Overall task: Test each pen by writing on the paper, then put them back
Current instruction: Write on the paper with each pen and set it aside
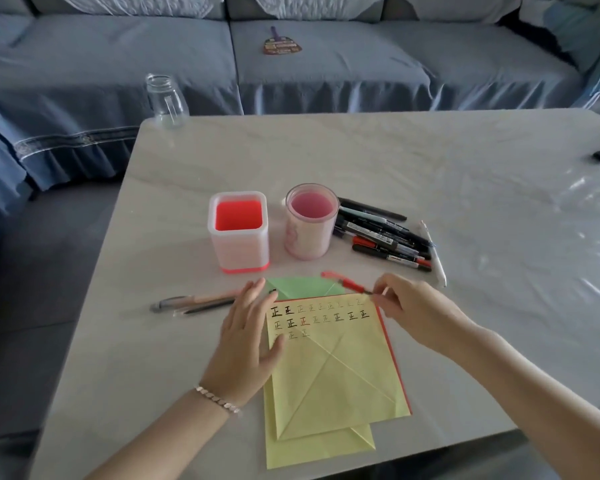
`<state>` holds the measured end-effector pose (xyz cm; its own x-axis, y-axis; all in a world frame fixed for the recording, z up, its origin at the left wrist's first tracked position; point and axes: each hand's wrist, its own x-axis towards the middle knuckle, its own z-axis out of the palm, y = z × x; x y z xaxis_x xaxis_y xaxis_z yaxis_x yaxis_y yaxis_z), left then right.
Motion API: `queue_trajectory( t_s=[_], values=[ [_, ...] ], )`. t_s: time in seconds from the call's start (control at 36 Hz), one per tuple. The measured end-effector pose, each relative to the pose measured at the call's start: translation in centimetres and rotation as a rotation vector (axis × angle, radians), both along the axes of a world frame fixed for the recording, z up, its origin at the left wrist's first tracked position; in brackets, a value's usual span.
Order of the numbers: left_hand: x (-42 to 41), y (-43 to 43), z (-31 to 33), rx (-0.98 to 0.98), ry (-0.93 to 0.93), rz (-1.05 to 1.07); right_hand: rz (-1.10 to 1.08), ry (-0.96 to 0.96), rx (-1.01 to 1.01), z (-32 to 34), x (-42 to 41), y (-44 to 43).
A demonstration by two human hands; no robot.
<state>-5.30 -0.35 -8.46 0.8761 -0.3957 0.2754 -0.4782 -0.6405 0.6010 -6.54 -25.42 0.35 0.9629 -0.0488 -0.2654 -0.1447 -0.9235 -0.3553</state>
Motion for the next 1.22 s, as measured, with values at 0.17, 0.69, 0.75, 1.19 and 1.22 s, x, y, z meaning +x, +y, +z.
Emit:
queue_trajectory(
  t_s=[0.17, 0.69, 0.75, 1.19, 1.22],
  values=[
    [-1.2, -2.2, 4.1, -0.038, -0.017, -0.254, 0.021, 0.092, 0.417, 3.1, -3.2, 2.6],
    [-3.1, -2.8, 8.6, -0.229, 0.699, -0.251, -0.35, -0.111, 1.062, 0.4, -4.2, 8.3],
    [-3.3, -2.7, 8.6, -0.219, 0.624, -0.259, -0.325, -0.125, 1.083, 0.4, -4.2, 8.5],
    [-3.7, -1.1, 5.8, 0.231, 0.427, -0.126, -0.391, -0.387, 1.037, -2.0, -5.1, 5.8],
    [-3.5, -0.9, 5.4, 0.243, 0.371, -0.087, -0.411, -0.411, 0.999, -2.3, -4.8, 5.4]
  ],
)
